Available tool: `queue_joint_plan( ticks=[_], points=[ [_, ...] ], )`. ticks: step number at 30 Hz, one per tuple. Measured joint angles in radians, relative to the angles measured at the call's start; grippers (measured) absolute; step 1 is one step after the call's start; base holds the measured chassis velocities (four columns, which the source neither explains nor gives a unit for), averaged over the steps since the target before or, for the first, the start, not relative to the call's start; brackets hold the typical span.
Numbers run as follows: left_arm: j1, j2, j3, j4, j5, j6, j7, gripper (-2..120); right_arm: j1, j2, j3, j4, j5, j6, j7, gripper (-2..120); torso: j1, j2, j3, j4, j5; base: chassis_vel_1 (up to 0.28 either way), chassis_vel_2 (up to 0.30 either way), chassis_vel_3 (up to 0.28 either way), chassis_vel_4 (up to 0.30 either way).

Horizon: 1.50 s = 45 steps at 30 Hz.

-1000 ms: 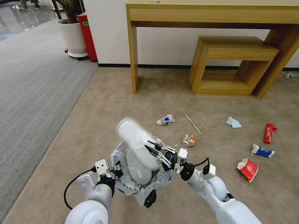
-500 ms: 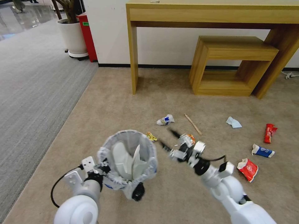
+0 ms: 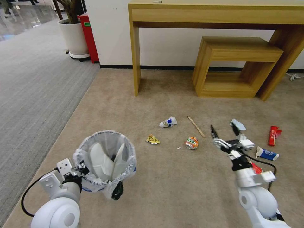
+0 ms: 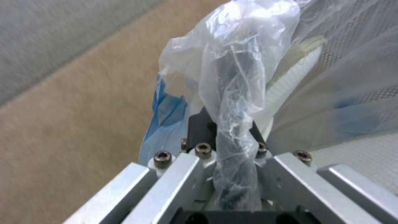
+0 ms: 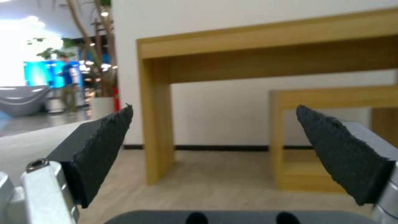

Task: Pick up the trash bin and place the garbage on the floor into it.

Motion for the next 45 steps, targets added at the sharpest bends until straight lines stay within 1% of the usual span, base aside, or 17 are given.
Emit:
queue_joint_plan(
  ticks=[2,10,14,18,20,25,32,39,43,45],
  points=[
    [0.004,-0.007,-0.004,0.000,0.025,-0.029,0.002,0,-0.020,0.012,0.029,0.005,-0.005,0.015,-0.005,100,0.000,0.000,0.000,0.0001,0.0002,0.000,0.000,0.000,0.000],
    [0.002,-0.017,-0.031,-0.007,0.028,-0.047,-0.002,0,-0.054,0.029,0.055,0.009,-0.006,0.037,-0.031,100,0.000,0.000,0.000,0.0003,0.0002,0.000,0.000,0.000,0.000],
    [0.000,-0.011,-0.059,-0.026,-0.033,-0.047,-0.029,0,-0.069,0.040,0.051,0.020,0.002,0.035,-0.067,100,0.000,0.000,0.000,0.0001,0.0002,0.000,0.000,0.000,0.000],
    [-0.002,-0.005,-0.084,-0.029,-0.066,-0.037,-0.043,0,-0.068,0.041,0.047,0.024,0.006,0.031,-0.079,100,0.000,0.000,0.000,0.0002,0.0002,0.000,0.000,0.000,0.000],
    [-0.012,0.005,-0.126,-0.028,-0.134,-0.019,-0.074,0,-0.062,0.042,0.044,0.027,0.012,0.029,-0.089,100,0.000,0.000,0.000,0.0001,0.0000,0.000,0.000,0.000,0.000],
    [-0.015,0.019,-0.168,-0.021,-0.196,-0.003,-0.084,0,-0.057,0.042,0.044,0.025,0.024,0.029,-0.101,100,0.000,0.000,0.000,0.0001,0.0000,-0.025,0.022,0.022,-0.022],
    [-0.015,0.015,-0.159,-0.018,-0.196,-0.001,-0.083,0,-0.049,0.040,0.044,0.014,0.038,0.035,-0.118,100,0.000,0.000,0.000,0.0002,0.0002,-0.132,0.146,0.142,-0.146],
    [-0.018,0.007,-0.135,-0.011,-0.176,-0.001,-0.078,0,-0.041,0.033,0.048,0.001,0.050,0.047,-0.130,100,0.000,0.000,0.000,0.0000,0.0004,-0.245,0.217,0.251,-0.236],
    [-0.018,0.004,-0.124,-0.009,-0.170,-0.002,-0.075,0,-0.037,0.031,0.047,-0.006,0.051,0.051,-0.135,100,0.000,0.000,0.000,0.0000,-0.0002,-0.267,0.281,0.268,-0.281],
    [-0.018,0.004,-0.120,-0.009,-0.167,-0.002,-0.071,0,-0.032,0.031,0.045,-0.010,0.051,0.053,-0.138,100,0.000,0.000,0.000,0.0000,0.0007,-0.313,0.321,0.292,-0.331]
  ],
)
